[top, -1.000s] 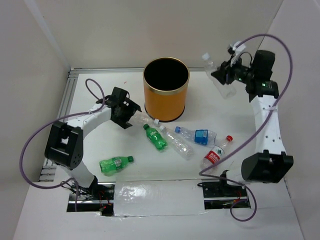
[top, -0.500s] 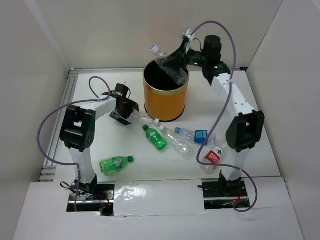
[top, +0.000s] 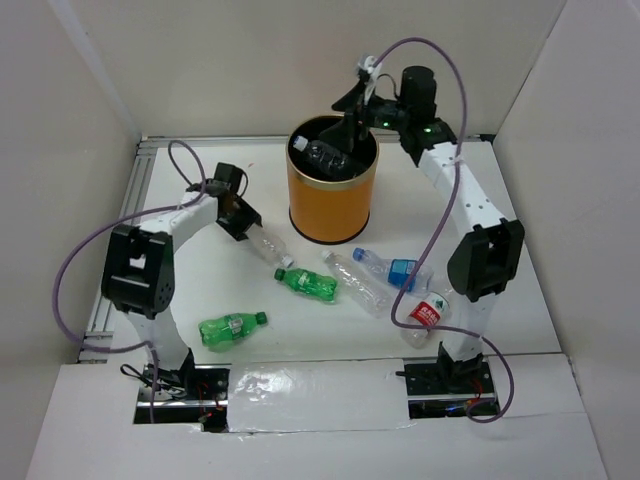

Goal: Put the plastic bottles in the bin

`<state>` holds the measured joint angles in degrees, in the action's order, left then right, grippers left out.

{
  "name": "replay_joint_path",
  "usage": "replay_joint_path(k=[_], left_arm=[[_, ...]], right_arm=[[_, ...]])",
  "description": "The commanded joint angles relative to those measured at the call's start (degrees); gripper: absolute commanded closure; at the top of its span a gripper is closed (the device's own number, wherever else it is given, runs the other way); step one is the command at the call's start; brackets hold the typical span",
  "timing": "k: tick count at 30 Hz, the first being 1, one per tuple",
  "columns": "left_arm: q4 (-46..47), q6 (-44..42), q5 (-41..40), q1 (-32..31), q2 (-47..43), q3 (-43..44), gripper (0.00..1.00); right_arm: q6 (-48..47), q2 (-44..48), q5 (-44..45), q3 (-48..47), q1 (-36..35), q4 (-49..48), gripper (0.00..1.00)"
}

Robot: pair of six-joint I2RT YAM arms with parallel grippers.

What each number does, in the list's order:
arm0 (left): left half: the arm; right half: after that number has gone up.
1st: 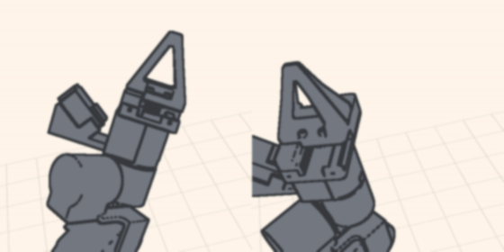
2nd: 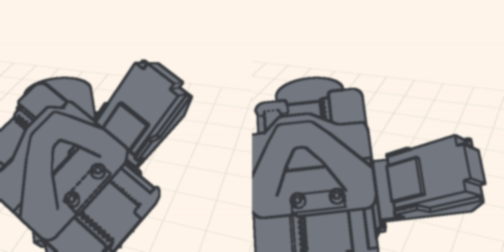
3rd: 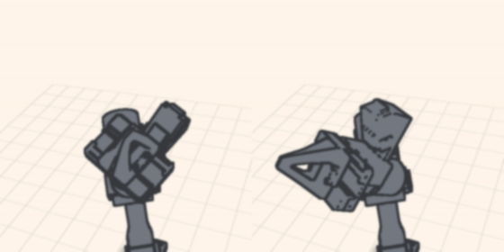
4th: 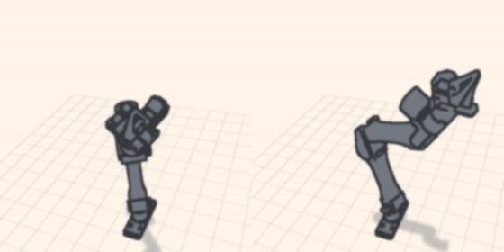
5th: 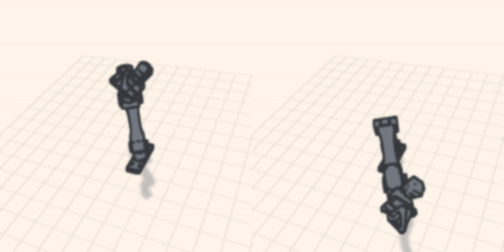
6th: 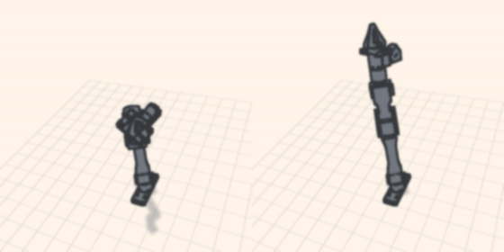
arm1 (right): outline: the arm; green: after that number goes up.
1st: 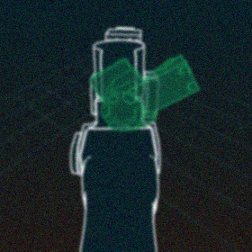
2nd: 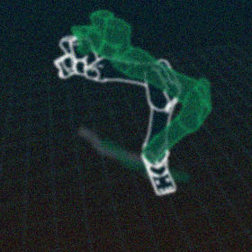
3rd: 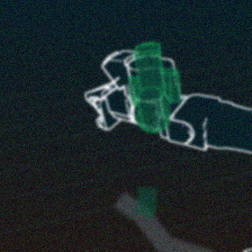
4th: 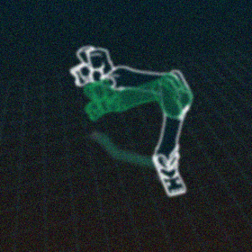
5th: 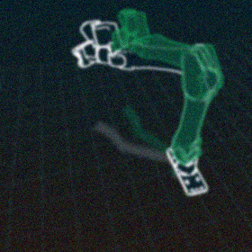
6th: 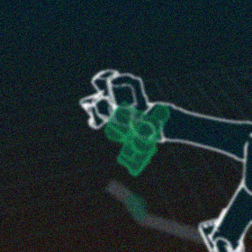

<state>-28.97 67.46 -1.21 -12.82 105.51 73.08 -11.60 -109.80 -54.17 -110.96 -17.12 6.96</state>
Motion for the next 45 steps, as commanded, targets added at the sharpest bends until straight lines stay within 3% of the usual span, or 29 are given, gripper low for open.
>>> replay_joint_path(k=[1, 3, 4, 7, 8, 9, 10, 12, 13, 14, 17, 19, 20, 23, 24, 27, 28, 30, 31, 34, 36, 39, 40, 43, 44, 45], left_arm=[[0.6, -7.9, -4.2, 0.8, -11.4, 2.6, 1.0], [1.8, -10.5, -4.8, 0.8, -18.1, 5.5, 1.0], [4.2, -11.4, -4.3, 0.8, -20.1, 6.5, 1.0], [10.0, -14.7, -4.3, -0.8, -25.3, 11.2, 1.0], [11.5, -16.6, -4.3, -1.6, -25.3, 12.5, 1.0], [13.3, -17.7, -3.7, -2.4, -25.8, 13.7, 1.0], [15.2, -18.9, -3.7, -4.3, -24.7, 16.3, 1.0], [18.7, -22.7, -3.2, -6.8, -21.9, 19.8, 1.0], [18.7, -23.6, -3.2, -7.7, -19.9, 24.1, 1.0], [19.2, -24.4, -2.3, -9.3, -15.9, 26.4, 1.0], [20.4, -27.6, -3.5, -13.4, -10.1, 34.7, 1.0], [19.2, -31.5, -6.9, -16.6, -4.5, 41.3, 0.97], [17.8, -33.3, -8.9, -17.8, -2.5, 43.8, 0.84], [10.7, -40.3, -14.8, -21.0, 4.9, 51.3, 0.69], [9.6, -41.9, -15.3, -21.5, 5.9, 51.3, 0.52], [9.1, -46.5, -14.3, -22.2, 4.4, 44.5, 0.3], [9.6, -47.4, -15.2, -22.8, 3.5, 42.8, 0.16], [9.6, -48.2, -16.3, -23.4, 0.5, 39.6, 0.0], [9.0, -48.7, -17.5, -23.4, -0.6, 39.1, 0.0], [5.9, -50.1, -21.3, -25.9, -5.5, 38.4, 0.0], [3.4, -48.1, -24.0, -27.9, -11.3, 35.4, 0.0], [-0.6, -37.6, -24.0, -30.2, -18.9, 24.1, 0.0], [-1.3, -30.3, -23.2, -30.7, -23.9, 20.3, 0.0], [-4.7, -17.6, -17.9, -31.2, -29.4, 5.6, 0.0], [-5.5, -8.5, -16.0, -31.2, -31.4, -0.8, 0.0], [-5.5, -4.6, -14.3, -31.2, -31.4, -3.7, 0.0]], right_arm=[[0.3, 9.9, 0.6, -0.6, 5.5, 4.7, 0.0], [-2.3, 12.4, 0.6, 0.0, 9.3, 10.0, 0.0], [-4.5, 15.1, 0.0, 0.6, 10.5, 17.1, 0.02], [-14.8, 21.7, 1.3, 7.7, 14.1, 30.4, 0.47], [-23.0, 23.6, 2.7, 11.0, 14.7, 33.4, 0.62], [-26.9, 25.3, 4.3, 18.7, 14.8, 36.0, 0.78], [-30.2, 28.5, 6.2, 22.6, 14.8, 39.9, 0.78], [-36.2, 30.8, 10.9, 33.6, 14.8, 42.1, 0.68], [-37.1, 31.6, 11.9, 36.7, 14.8, 42.7, 0.56], [-38.2, 32.3, 12.4, 39.3, 14.8, 44.3, 0.33], [-38.9, 32.3, 15.7, 47.2, 13.4, 43.8, 0.04], [-37.3, 32.3, 18.5, 51.4, 12.3, 42.0, 0.0], [-36.6, 32.3, 19.6, 52.7, 12.3, 39.6, 0.0], [-35.4, 30.8, 24.0, 56.3, 11.1, 35.6, 0.0], [-35.4, 30.3, 24.5, 56.9, 11.1, 34.9, 0.0], [-35.9, 27.8, 26.9, 58.4, 9.9, 32.8, 0.0], [-36.0, 27.2, 28.3, 58.4, 9.4, 32.0, 0.0], [-36.5, 24.9, 30.0, 60.1, 8.8, 29.8, 0.0], [-36.5, 24.2, 31.8, 60.8, 8.3, 28.8, 0.01], [-36.5, 21.6, 32.6, 62.0, 8.2, 27.0, 0.13], [-37.0, 21.0, 31.6, 62.0, 8.2, 27.9, 0.36], [-37.5, 24.3, 27.7, 62.0, 9.6, 30.9, 0.65], [-38.1, 25.9, 25.8, 62.0, 10.1, 31.9, 0.81], [-39.2, 34.6, 21.8, 59.2, 13.2, 36.1, 0.94], [-39.2, 37.0, 21.0, 56.8, 14.8, 36.8, 0.96], [-39.2, 41.7, 20.1, 55.4, 15.6, 36.8, 0.98]])
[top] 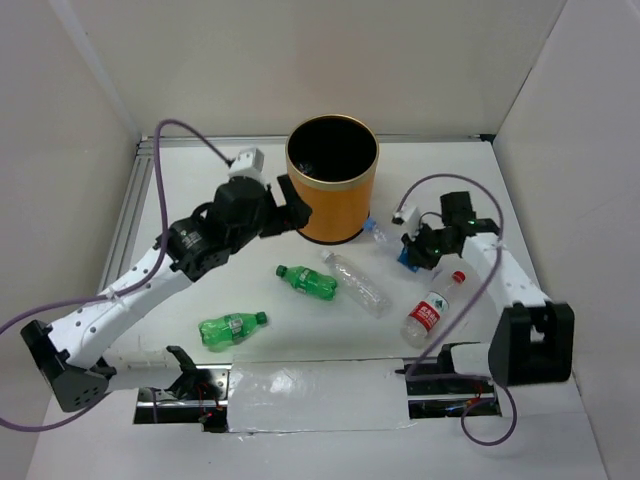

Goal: Put the plastic bottles in the bin

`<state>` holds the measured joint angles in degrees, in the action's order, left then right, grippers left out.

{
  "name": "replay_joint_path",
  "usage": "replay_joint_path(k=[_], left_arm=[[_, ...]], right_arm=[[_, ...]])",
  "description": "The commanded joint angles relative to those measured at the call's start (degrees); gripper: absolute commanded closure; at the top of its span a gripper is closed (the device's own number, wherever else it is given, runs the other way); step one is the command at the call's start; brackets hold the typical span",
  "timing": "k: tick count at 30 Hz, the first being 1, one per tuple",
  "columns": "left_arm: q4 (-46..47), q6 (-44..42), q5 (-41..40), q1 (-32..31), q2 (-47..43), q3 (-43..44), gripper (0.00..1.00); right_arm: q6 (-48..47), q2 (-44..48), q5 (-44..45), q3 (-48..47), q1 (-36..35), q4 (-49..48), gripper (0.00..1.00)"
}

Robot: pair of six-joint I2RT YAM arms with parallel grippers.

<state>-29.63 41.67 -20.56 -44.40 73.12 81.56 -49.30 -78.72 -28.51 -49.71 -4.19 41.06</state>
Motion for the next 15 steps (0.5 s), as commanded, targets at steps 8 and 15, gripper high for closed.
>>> replay_joint_path(k=[8, 15], left_arm=[[4.8, 39.5, 14.4, 1.8, 3.7, -25.5, 0.0], [7.4, 39.5, 18.2, 4.6, 14.4, -23.4, 0.0]], right_arm=[[4.9, 25.0, -23.4, -13.1, 6.6, -15.8, 1.0], [24.2, 5.2, -24.6, -27.2, -2.4, -39.7, 0.96]])
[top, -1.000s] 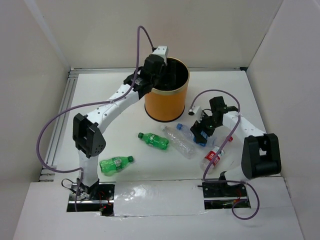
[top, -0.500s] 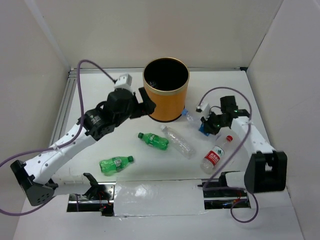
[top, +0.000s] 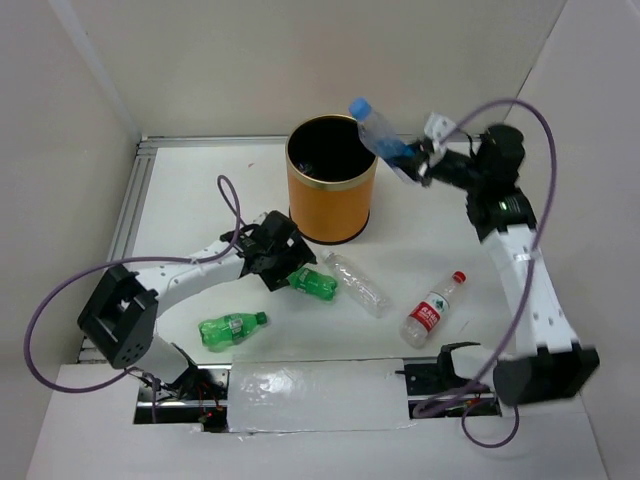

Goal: Put the plastic bottles in the bin

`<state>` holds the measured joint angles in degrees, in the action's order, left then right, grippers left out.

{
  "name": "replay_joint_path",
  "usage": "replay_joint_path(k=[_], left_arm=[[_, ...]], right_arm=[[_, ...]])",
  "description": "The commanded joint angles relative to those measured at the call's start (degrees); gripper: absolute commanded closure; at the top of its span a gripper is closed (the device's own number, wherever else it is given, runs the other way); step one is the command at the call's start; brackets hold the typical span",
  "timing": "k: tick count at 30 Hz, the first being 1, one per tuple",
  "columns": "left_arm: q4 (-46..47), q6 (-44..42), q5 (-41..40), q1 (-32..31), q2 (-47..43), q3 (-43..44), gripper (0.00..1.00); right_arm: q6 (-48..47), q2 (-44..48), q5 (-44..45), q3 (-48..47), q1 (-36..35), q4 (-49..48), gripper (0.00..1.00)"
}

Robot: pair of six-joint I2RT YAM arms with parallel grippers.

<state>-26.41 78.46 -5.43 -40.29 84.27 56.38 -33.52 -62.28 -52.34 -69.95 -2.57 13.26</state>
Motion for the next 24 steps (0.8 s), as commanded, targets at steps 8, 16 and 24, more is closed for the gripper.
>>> replay_joint_path(k=[8, 16, 24], left_arm=[[4.4, 2.8, 4.2, 1.0, 11.9, 0.3, 0.0], [5.5, -3.6, 4.7, 1.0, 13.0, 3.9, 0.55], [-4.3, -17.9, -9.1, -3.3, -5.4, 12.8, 0.96]], right_arm=[[11.2, -37.0, 2.7, -31.9, -14.0, -5.6, 0.65], [13.2, -30.7, 4.4, -31.0, -13.4, -0.5, 0.0], [11.8, -12.6, 6.5, -12.6, -2.2, 14.4, 0.06]])
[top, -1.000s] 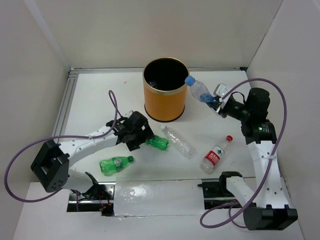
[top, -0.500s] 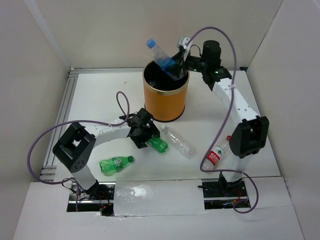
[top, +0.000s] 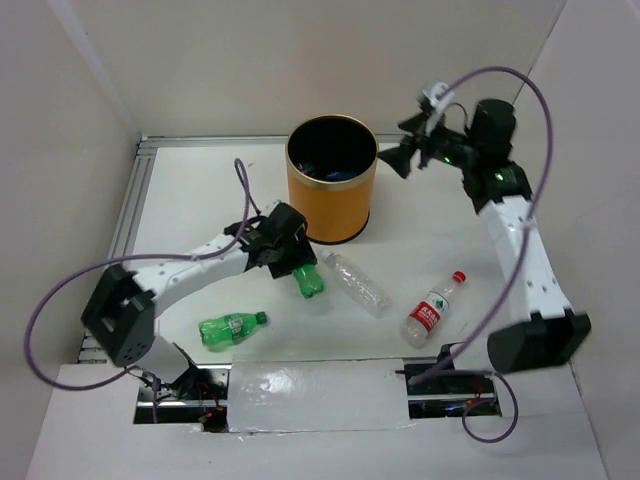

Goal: Put the plastic bottles in the bin

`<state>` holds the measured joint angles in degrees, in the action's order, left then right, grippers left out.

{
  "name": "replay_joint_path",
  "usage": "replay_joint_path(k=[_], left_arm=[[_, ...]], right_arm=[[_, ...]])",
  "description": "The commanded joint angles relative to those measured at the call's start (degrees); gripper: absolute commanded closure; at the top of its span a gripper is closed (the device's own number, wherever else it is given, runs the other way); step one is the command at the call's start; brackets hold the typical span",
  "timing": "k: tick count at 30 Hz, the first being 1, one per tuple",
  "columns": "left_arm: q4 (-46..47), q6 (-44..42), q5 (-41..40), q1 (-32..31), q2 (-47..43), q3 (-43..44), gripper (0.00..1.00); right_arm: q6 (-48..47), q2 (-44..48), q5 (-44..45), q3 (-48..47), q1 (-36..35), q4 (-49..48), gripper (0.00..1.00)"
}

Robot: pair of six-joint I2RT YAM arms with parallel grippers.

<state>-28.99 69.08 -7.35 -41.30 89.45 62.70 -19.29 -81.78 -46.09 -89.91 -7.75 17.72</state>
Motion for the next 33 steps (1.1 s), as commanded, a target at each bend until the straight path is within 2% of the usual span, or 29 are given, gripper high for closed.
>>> replay_joint_path(k=[1, 2, 3, 4, 5, 6, 7, 9, 10, 11, 12, 13, 14, 15, 16, 18, 20, 21, 23, 25, 27, 29, 31, 32, 33], left_arm=[[-0.8, -10.4, -8.1, -2.3, -12.2, 9.2, 0.98], [-0.3, -12.1, -10.7, -2.3, -13.4, 10.9, 1.0], [0.7, -15.3, -11.8, -2.3, -14.1, 12.6, 1.0], [2.9, -16.9, -12.8, -2.3, -14.1, 16.3, 1.0], [4.5, -18.5, -14.6, -2.3, -14.1, 18.1, 1.0], [6.0, -21.6, -15.2, -2.3, -13.2, 19.7, 1.0], [7.5, -22.7, -16.0, -2.3, -11.0, 23.1, 1.0], [11.2, -25.5, -17.3, -1.7, -8.0, 26.7, 1.0], [12.5, -26.6, -18.1, -1.7, -4.5, 29.8, 0.99], [13.5, -27.5, -20.0, -1.7, -2.5, 31.6, 0.95], [13.5, -29.4, -20.9, -1.7, -0.4, 33.4, 0.88], [13.5, -30.7, -22.2, -1.7, 2.1, 37.8, 0.74], [9.4, -30.7, -25.7, -1.7, 7.2, 43.1, 0.59], [9.4, -32.3, -27.2, -1.7, 9.8, 43.1, 0.59], [7.0, -33.6, -28.7, -1.7, 12.1, 47.0, 0.47], [3.8, -35.0, -32.8, -1.7, 18.2, 50.2, 0.4], [2.5, -35.5, -34.6, -1.2, 20.4, 51.6, 0.34], [1.9, -35.5, -34.6, -1.2, 21.0, 51.6, 0.27], [1.9, -35.0, -34.6, -1.2, 21.0, 51.0, 0.19], [1.9, -35.0, -34.6, -1.2, 19.2, 50.5, 0.0], [1.9, -35.0, -34.6, -1.2, 15.5, 49.1, 0.0], [1.9, -35.5, -35.1, -1.2, 12.2, 46.6, 0.0], [1.9, -35.5, -35.1, -1.2, 5.8, 43.2, 0.0], [1.3, -34.7, -35.1, -1.2, 0.9, 36.1, 0.0], [1.3, -34.7, -35.1, -1.2, 0.8, 36.0, 0.0]], right_arm=[[-5.6, 10.9, -0.3, 10.8, 3.0, 16.0, 0.19], [-10.5, 13.0, 0.7, 14.5, 3.0, 17.9, 0.39], [-11.2, 15.0, 1.3, 21.9, 3.0, 19.0, 0.73], [-12.3, 18.3, 1.3, 25.3, 3.0, 20.9, 0.83], [-13.6, 19.6, 2.3, 28.5, 2.1, 20.9, 0.89], [-13.6, 20.6, 4.2, 34.0, 1.3, 20.9, 0.88], [-12.8, 21.2, 4.9, 36.4, -0.5, 20.0, 0.83], [-11.3, 20.4, 5.7, 39.8, -2.2, 19.2, 0.61], [-11.8, 18.2, 6.3, 40.9, -2.8, 17.9, 0.43], [-10.0, 17.0, 6.9, 41.6, -3.4, 16.4, 0.36], [-10.0, 15.5, 6.9, 41.6, -3.4, 15.8, 0.28], [-10.0, 13.9, 7.7, 40.9, -4.5, 15.8, 0.17], [-10.0, 7.8, 9.0, 39.6, -6.6, 15.1, 0.0], [-10.0, 7.8, 10.0, 39.5, -6.7, 15.1, 0.0], [-10.0, 5.9, 10.7, 38.2, -9.2, 15.1, 0.0], [-10.0, 1.0, 13.5, 37.4, -12.0, 15.1, 0.0], [-10.0, -0.8, 15.0, 36.7, -16.0, 13.8, 0.0], [-10.0, -2.1, 15.9, 36.7, -17.3, 12.1, 0.0], [-10.0, -3.7, 19.4, 37.3, -21.1, 10.8, 0.0], [-9.5, -6.0, 22.5, 38.0, -23.0, 8.7, 0.02], [-9.5, -6.7, 24.5, 39.4, -23.5, 6.4, 0.06], [-10.0, -6.7, 27.5, 41.3, -24.9, 5.1, 0.15], [-10.6, -6.7, 28.8, 42.5, -25.6, 4.6, 0.2], [-10.6, -6.1, 30.0, 44.4, -26.7, 3.9, 0.25], [-10.6, -6.1, 30.0, 44.4, -26.7, 3.9, 0.25]])
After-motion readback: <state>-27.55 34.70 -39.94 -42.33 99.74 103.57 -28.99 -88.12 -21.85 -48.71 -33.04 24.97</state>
